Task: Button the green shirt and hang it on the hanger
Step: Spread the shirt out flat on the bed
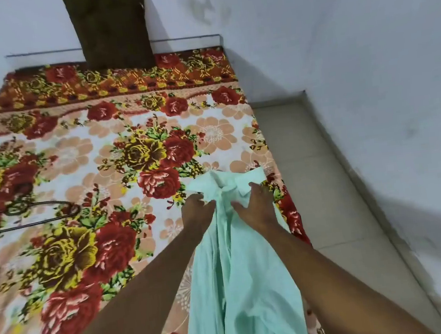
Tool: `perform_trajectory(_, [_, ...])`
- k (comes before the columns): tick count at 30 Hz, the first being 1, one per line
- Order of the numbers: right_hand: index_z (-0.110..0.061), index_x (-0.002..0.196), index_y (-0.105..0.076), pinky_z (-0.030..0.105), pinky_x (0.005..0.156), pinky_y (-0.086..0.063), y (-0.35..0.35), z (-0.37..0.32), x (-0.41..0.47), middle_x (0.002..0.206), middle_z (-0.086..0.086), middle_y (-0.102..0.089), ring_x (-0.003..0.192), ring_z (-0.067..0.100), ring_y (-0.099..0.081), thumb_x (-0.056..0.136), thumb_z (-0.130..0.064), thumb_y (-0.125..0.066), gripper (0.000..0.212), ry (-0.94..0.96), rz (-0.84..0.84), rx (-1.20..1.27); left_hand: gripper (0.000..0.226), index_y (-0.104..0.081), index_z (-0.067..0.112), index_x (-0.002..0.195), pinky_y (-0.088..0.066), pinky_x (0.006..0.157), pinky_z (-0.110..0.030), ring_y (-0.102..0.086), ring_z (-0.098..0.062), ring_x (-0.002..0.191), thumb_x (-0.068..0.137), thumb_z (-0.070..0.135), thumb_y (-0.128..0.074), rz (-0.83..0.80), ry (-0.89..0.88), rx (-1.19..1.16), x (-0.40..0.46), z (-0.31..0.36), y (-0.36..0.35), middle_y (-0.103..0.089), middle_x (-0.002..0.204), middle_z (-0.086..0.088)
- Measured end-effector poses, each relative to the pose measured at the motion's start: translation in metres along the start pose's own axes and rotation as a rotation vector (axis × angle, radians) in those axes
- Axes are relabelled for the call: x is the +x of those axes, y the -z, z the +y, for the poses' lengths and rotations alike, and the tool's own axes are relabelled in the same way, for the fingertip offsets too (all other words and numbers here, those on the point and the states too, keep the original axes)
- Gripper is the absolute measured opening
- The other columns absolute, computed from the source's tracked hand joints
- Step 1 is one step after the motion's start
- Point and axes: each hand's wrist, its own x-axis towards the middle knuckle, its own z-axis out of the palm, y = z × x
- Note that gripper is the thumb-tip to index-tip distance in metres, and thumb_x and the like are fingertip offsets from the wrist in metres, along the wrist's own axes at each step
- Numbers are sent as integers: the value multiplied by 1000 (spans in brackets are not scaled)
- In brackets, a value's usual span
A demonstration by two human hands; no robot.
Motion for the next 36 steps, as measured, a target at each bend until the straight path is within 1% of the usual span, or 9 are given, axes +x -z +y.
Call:
perform_trajectory(3, [-8, 154, -35, 49, 122, -25, -21, 14, 38, 160, 25, -33, 150, 42, -27, 81, -57, -79, 99, -143, 175, 56, 65, -55, 7, 136, -46, 96, -30, -61, -32, 122, 83, 39, -77, -33, 80, -29, 37, -6, -33, -65, 128, -11])
perform_trajectory(8, [-3, 160, -21, 54, 123, -25, -52, 32, 68, 163, 21, -32, 152, 40, -27, 70, -61, -87, 125, -337, 175, 240, 69, -52, 13, 133, -38, 109, -49, -45, -37, 132, 83, 57, -72, 70, 161, 286, 66, -21, -72, -56, 133, -12])
perform_trajectory(11, [-12, 149, -41, 56, 116, -29, -60, 37, 70, 146, 10, -56, 139, 34, -48, 66, -65, -87, 109, -358, 103, 286, 57, -64, 19, 124, -45, 99, -37, -60, -31, 115, 77, 46, -82, 47, 179, -42, 75, -22, -81, -66, 116, -5])
perform_trajectory(13, [-20, 120, -64, 54, 110, -40, -58, 35, 68, 118, 3, -72, 116, 31, -65, 65, -68, -85, 76, -333, 54, 397, 51, -69, 11, 124, -47, 78, -25, -61, -23, 97, 79, 29, -87, 0, 172, -245, 72, -16, -81, -71, 113, -4])
perform_trajectory(18, [-22, 73, -60, 53, 91, -54, -35, 17, 46, 79, -2, -68, 82, 27, -68, 89, -49, -72, 34, -136, 112, 474, 29, -69, 5, 112, -47, 67, -26, -60, -19, 85, 87, 16, -80, -48, 3, -400, 46, 2, -60, -66, 91, -1])
perform_trajectory(22, [-11, 100, -70, 40, 84, -55, 9, -20, -5, 98, 9, -72, 91, 25, -69, 102, -30, -63, 20, 90, 117, 661, 19, -65, 7, 104, -46, 68, -24, -57, -13, 77, 94, 21, -74, -19, -158, -465, -5, 26, -15, -63, 88, -2])
perform_trajectory(28, [-26, 73, -50, 19, 59, -38, 85, -94, -89, 69, -11, -50, 56, -1, -47, 100, -28, -68, 32, 314, 153, 666, 17, -53, 8, 114, -53, 84, -33, -64, -18, 96, 101, 8, -62, 48, -450, -417, -103, 77, 77, -65, 108, -10])
perform_trajectory(32, [-17, 91, -62, 24, 64, -47, 145, -155, -162, 82, -2, -64, 70, 8, -58, 100, -28, -67, 15, 504, 211, 643, 27, -49, 8, 126, -50, 84, -13, -63, 7, 98, 102, -1, -58, 72, -684, -359, -185, 121, 156, -63, 112, 3])
perform_trajectory(36, [-11, 100, -63, 15, 67, -45, 195, -202, -246, 86, -3, -64, 73, 1, -58, 103, -25, -63, 14, 639, 303, 581, 29, -50, 11, 131, -56, 92, -31, -67, -17, 109, 104, 9, -59, 93, -810, -398, -271, 149, 223, -66, 118, -7])
